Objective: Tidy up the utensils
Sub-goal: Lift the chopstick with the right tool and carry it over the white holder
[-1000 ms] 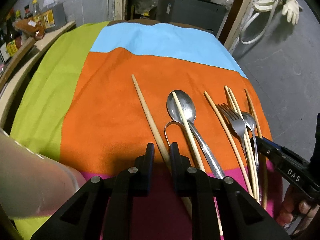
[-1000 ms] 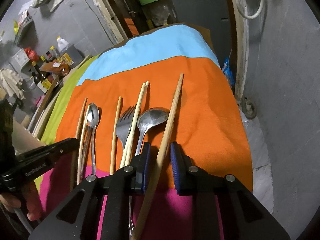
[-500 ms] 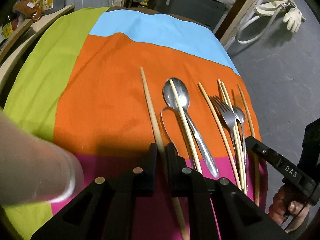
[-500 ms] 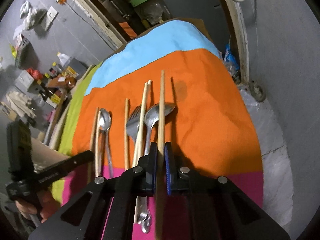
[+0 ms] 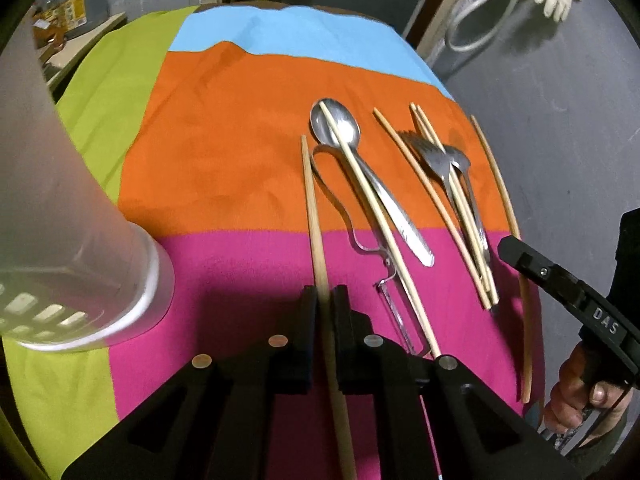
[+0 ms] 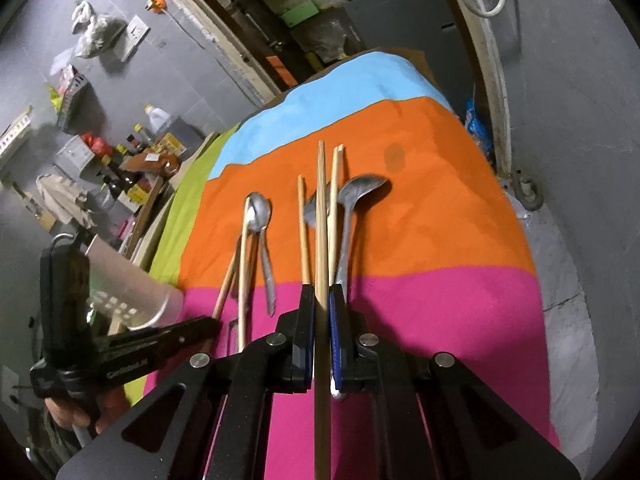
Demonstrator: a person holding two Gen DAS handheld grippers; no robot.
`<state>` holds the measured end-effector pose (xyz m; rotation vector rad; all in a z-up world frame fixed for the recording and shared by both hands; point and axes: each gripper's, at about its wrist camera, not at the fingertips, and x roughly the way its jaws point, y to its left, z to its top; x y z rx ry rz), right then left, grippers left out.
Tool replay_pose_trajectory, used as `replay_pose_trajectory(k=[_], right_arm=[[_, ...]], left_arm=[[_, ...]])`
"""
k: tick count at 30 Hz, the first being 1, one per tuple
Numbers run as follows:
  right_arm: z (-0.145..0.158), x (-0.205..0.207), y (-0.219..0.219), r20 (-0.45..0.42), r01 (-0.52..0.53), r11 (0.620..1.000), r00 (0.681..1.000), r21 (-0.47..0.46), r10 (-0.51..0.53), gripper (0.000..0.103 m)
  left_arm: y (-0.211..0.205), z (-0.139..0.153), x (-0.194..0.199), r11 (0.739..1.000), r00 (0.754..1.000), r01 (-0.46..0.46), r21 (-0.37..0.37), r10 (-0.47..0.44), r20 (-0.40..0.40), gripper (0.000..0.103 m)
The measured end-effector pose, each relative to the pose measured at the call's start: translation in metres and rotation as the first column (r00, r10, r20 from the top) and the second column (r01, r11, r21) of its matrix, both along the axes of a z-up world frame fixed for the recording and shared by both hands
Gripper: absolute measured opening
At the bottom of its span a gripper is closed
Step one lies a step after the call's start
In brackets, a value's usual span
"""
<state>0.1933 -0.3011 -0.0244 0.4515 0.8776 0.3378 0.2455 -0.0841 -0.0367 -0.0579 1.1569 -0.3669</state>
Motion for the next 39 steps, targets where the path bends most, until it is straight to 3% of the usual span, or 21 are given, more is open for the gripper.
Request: replay_pose_trajectory(k=[6, 11, 17, 22, 26, 30, 36, 39], right_arm=[[0.0, -0.007, 0.003, 0.008, -0.015, 1.0, 1.0, 0.016, 0.014, 0.005], [0.001, -0.014, 0.005, 0.025, -0.019, 0.999, 1.0, 0.032, 0.018, 0.005], [0.015, -0.03, 0.018, 0.162, -0.012, 1.0, 0.987, 0.0, 0.012, 0.005], [0.03, -0.043, 0.038, 0.308, -0.018, 0.999, 0.951, -0.03, 0.026, 0.005], [0.044, -0.046, 0.051, 0.403, -0.017, 1.0, 0.915, -0.011, 0.02, 0.005], [0.066, -0.049, 0.069, 0.516, -0.019, 1.0, 0.857, -0.006, 0.02, 0.005], [0.103, -0.05, 0.108, 0.689, -0.031, 1.0, 0.724, 0.005, 0.019, 0.005], [0.121, -0.043, 0.129, 0.75, -0.05, 0.998, 0.662, 0.033, 0.009, 0.005]], left_arm=[[-0.003, -0.002, 0.002, 0.999, 0.999, 0.037, 0.024, -0.037, -0.013, 0.007], [0.001, -0.005, 0.0, 0.999, 1.0, -0.011, -0.036, 0.011, 0.001, 0.005], [0.002, 0.007, -0.032, 0.998, 0.985, -0.007, -0.065, 0.018, 0.173, 0.004], [0.01, 0.028, -0.059, 0.993, 0.94, -0.012, -0.119, 0.052, 0.337, 0.004], [0.031, 0.054, -0.079, 0.984, 0.846, -0.037, -0.177, 0.125, 0.518, 0.004], [0.047, 0.079, -0.087, 0.973, 0.756, -0.059, -0.223, 0.19, 0.627, 0.004], [0.083, 0.121, -0.1, 0.962, 0.602, -0.105, -0.253, 0.264, 0.754, 0.004], [0.112, 0.136, -0.102, 0.953, 0.548, -0.123, -0.278, 0.299, 0.781, 0.004]])
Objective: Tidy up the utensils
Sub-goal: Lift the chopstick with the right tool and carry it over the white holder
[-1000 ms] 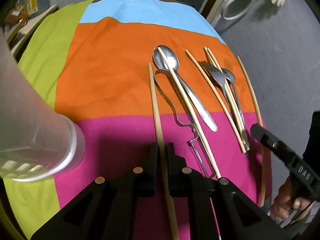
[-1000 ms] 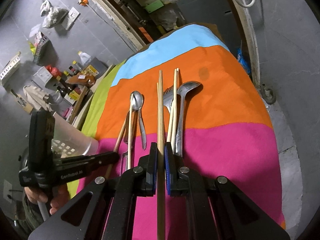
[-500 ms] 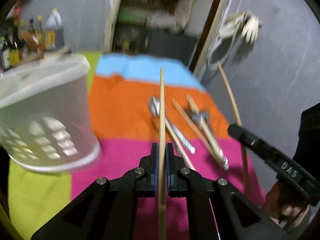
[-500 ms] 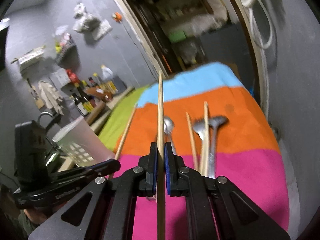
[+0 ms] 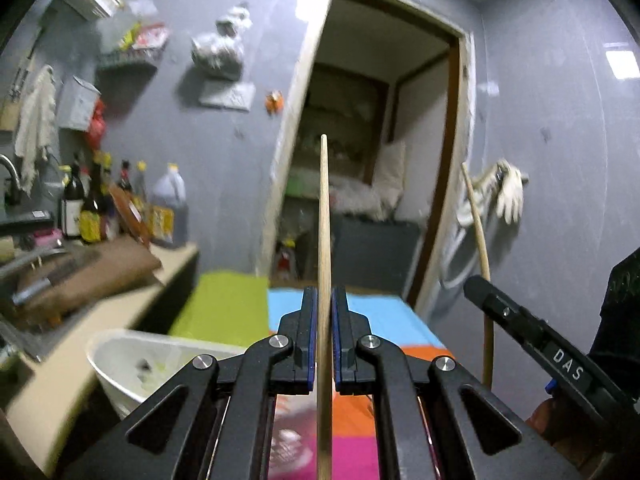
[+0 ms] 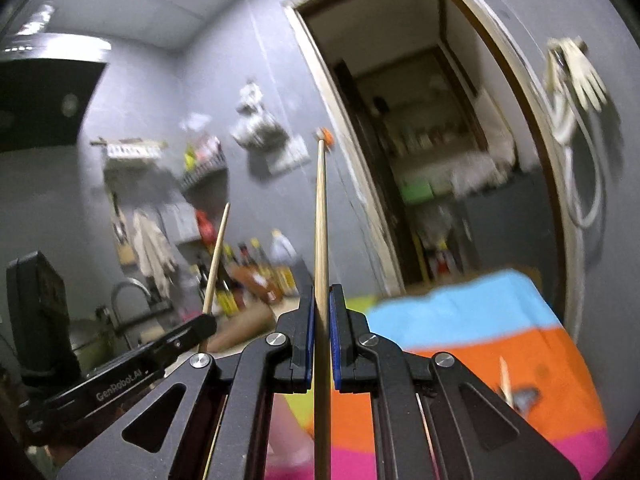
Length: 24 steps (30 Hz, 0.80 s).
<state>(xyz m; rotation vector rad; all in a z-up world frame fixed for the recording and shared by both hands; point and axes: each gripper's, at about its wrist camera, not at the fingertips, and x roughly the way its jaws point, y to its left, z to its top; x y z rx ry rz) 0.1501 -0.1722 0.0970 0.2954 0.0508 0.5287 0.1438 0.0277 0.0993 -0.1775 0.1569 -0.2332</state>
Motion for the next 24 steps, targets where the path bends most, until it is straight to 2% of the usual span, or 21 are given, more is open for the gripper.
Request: replay_pose_trajectory(k=[3, 7, 10, 16, 24], right_arm=[[0.015, 0.015, 0.021, 0.037, -0.04, 0.998, 0.999, 0.045, 0.039, 0.005], [0.027, 0.031, 0.051, 0.077, -0.066, 0.993, 0.995, 0.094, 0.059, 0.005], [0.028, 0.039, 0.07, 0.096, -0.045, 0.993, 0.995, 0.112, 0.034, 0.005], [0.006, 0.047, 0.091, 0.105, 0.051, 0.997, 0.993, 0.052, -0.056, 0.005], [-0.018, 0.059, 0.099, 0.052, 0.059, 0.998, 0.997, -0.011, -0.059, 0.005]], left_arm=[[0.031, 0.009, 0.005, 1.0, 0.999, -0.026, -0.011, 0.026, 0.041, 0.004], [0.078, 0.016, 0.018, 0.996, 0.996, -0.074, -0.054, 0.076, 0.038, 0.004], [0.103, 0.014, 0.025, 0.99, 0.993, -0.106, -0.09, 0.109, 0.034, 0.004], [0.137, 0.0, 0.039, 0.971, 0.981, -0.184, -0.155, 0.191, 0.031, 0.004], [0.14, -0.024, 0.04, 0.952, 0.961, -0.262, -0.158, 0.272, 0.047, 0.004]])
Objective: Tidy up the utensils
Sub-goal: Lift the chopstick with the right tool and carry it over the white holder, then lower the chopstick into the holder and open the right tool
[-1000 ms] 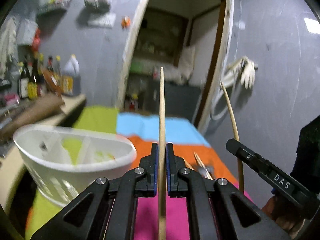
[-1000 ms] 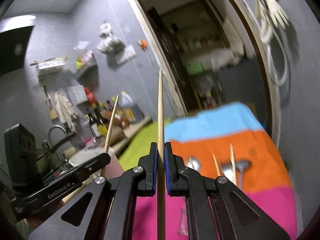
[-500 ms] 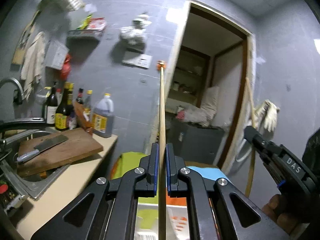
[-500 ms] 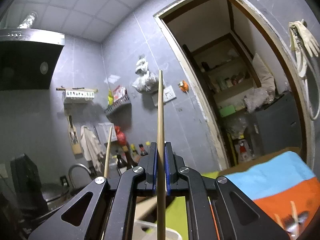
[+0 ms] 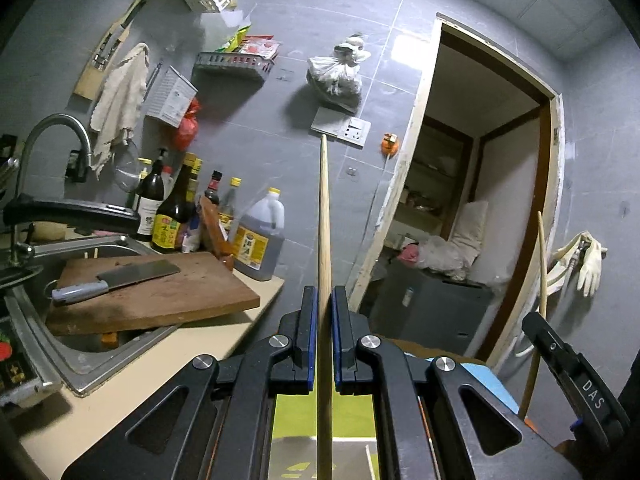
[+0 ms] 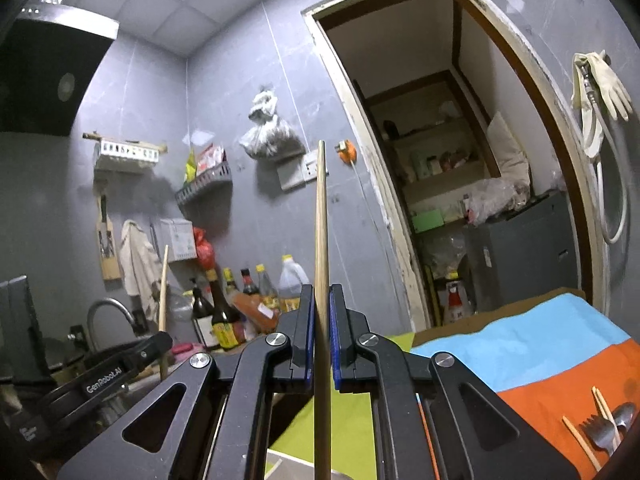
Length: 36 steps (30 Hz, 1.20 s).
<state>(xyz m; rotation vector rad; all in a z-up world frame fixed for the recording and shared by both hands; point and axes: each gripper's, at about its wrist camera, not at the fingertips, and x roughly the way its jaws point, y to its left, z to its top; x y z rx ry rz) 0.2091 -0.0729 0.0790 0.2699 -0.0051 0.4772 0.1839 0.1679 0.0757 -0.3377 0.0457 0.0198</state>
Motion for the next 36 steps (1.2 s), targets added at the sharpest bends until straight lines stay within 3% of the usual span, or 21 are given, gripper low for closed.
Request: replay_pose_trajectory(k=[7, 15, 22, 28, 32, 34, 36], right_arm=[[-0.016, -0.004, 0.01, -0.017, -0.013, 0.996, 1.0, -0.091, 0.011, 0.005], [-0.031, -0.002, 0.013, -0.1, -0.054, 0.987, 0.994, -0.155, 0.038, 0.006], [-0.035, -0.007, 0.012, -0.146, -0.081, 0.98, 0.988, -0.184, 0.054, 0.007], [-0.034, -0.012, 0.005, -0.17, -0.099, 0.982, 0.983, -0.163, 0.07, 0.023], [-0.028, -0.018, 0.001, -0.155, -0.099, 0.981, 0.985, -0.166, 0.073, 0.028], [-0.023, -0.02, -0.003, -0.146, -0.096, 0.983, 0.987, -0.156, 0.073, 0.034], [-0.018, -0.025, -0.01, -0.122, -0.08, 0.986, 0.991, -0.143, 0.063, 0.05]], left_arm=[[-0.01, -0.015, -0.001, 0.999, 1.0, -0.018, 0.044, 0.018, -0.013, 0.004], [-0.016, -0.027, -0.001, 0.998, 0.995, 0.008, 0.069, -0.002, -0.097, 0.005], [-0.017, -0.032, -0.004, 0.994, 0.984, 0.08, 0.07, -0.067, -0.166, 0.005], [-0.018, -0.031, -0.012, 0.991, 0.979, 0.115, 0.065, -0.102, -0.179, 0.007], [-0.018, -0.025, -0.02, 0.991, 0.98, 0.124, 0.042, -0.116, -0.165, 0.024], [-0.018, -0.02, -0.025, 0.992, 0.982, 0.123, 0.032, -0.117, -0.15, 0.026], [-0.021, -0.013, -0.03, 0.992, 0.984, 0.12, 0.038, -0.113, -0.136, 0.03]])
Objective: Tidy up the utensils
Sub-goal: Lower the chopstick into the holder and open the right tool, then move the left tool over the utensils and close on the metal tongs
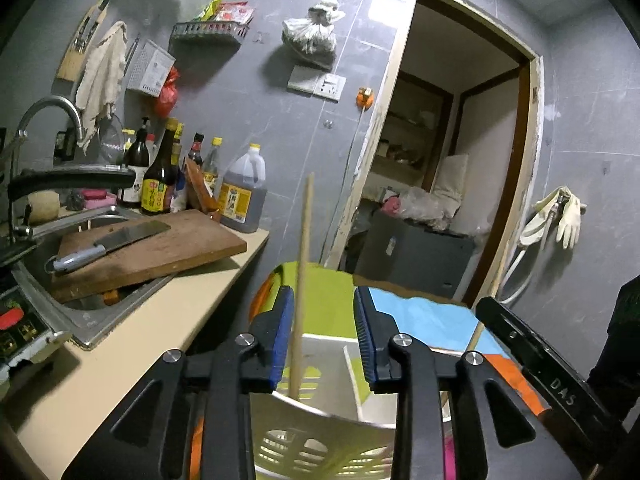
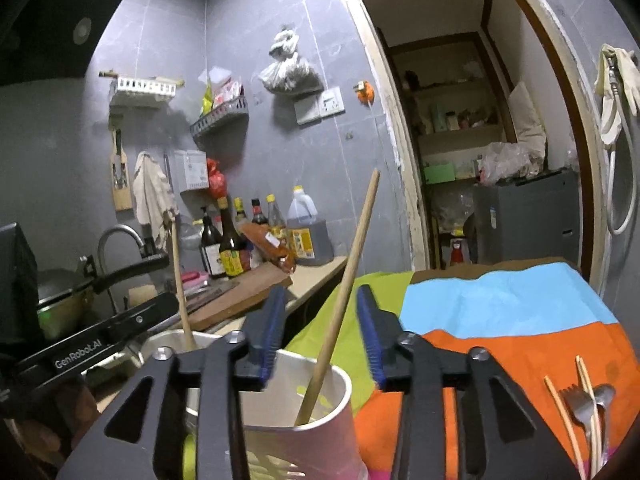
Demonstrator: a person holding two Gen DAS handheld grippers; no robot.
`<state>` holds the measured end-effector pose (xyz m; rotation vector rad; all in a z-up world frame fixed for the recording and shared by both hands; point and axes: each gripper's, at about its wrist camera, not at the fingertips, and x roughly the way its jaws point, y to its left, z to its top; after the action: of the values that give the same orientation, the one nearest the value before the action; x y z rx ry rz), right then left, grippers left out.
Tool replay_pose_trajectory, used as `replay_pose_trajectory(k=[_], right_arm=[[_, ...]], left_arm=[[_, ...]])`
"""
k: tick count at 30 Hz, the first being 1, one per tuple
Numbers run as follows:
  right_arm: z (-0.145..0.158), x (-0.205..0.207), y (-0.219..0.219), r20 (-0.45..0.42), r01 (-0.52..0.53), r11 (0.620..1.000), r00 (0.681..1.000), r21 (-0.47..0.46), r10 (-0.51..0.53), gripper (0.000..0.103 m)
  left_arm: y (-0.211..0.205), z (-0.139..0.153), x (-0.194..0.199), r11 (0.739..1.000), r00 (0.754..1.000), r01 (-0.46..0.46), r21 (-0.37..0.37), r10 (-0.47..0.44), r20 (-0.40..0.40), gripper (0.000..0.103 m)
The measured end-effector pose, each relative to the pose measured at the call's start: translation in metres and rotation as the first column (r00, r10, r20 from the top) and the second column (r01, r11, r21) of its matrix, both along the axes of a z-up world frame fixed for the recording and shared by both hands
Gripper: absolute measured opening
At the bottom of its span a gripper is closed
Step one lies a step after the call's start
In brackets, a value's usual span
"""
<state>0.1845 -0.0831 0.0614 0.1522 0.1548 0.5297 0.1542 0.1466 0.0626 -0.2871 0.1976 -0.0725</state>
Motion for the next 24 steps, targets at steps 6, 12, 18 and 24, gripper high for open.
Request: replay_pose_trajectory(k=[6, 12, 18, 24], right_arm=[[0.019, -0.014, -0.027, 0.073, 0.063, 0.998, 0.995, 0.015, -0.064, 0.079], [0.034, -0.029, -0.065, 0.127, 0.139, 0.99, 0.982, 0.006, -0.139, 0.1], [0.044, -0.044, -0.109, 0.154, 0.206, 0.978, 0.968, -0.022, -0.2, 0.103], [0.041, -0.053, -0.146, 0.143, 0.26, 0.964, 0.958, -0.059, -0.249, 0.103]], left_arm=[[-0.015, 0.019, -0.009, 1.0, 1.0, 0.001, 0.008, -0.001, 0.03, 0.055], [-0.037, 0.031, -0.017, 0.999, 0.997, 0.036, 0.008, -0.036, 0.069, 0.085], [-0.068, 0.035, -0.024, 0.995, 0.991, 0.097, 0.0, -0.096, 0.092, 0.097], [-0.111, 0.032, -0.023, 0.984, 0.983, 0.169, 0.052, -0.172, 0.068, 0.098]])
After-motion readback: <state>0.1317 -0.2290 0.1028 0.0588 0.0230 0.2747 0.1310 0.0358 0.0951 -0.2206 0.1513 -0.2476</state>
